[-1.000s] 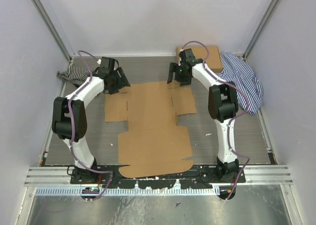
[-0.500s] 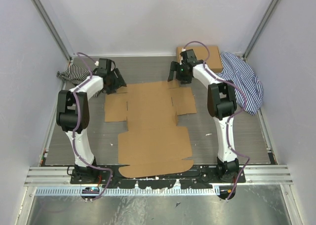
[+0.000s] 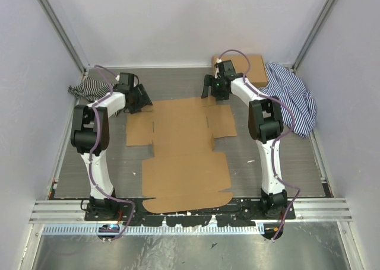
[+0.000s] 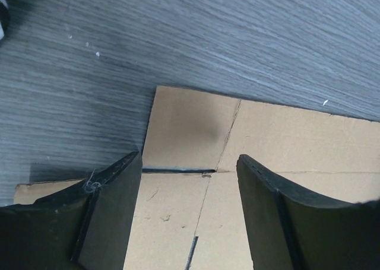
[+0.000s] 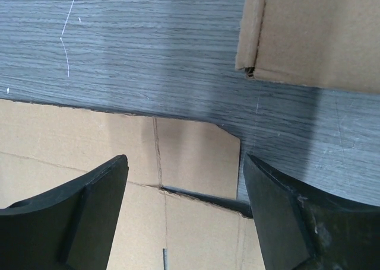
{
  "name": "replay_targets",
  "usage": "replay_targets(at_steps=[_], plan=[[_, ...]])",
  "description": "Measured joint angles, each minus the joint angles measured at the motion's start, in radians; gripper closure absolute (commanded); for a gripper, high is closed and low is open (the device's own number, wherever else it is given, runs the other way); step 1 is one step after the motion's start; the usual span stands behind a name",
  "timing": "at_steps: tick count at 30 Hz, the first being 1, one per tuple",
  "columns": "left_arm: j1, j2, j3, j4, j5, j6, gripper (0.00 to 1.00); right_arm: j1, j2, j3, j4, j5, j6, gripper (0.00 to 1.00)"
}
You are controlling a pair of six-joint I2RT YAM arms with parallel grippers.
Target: Fold the paper box
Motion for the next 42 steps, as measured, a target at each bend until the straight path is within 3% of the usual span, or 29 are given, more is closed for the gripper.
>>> replay_targets(at_steps=[22,42], plan=[[0.000,0.024,0.040,0.025,-0.063,0.061,0.30,0.009,0.003,0.000,0.005,0.018,-0.021,0.20],[0.007,0.076,0.079,0.058,-0.012,0.058,0.49,0.009,0.005,0.003,0.002,0.019,-0.028,0.22]])
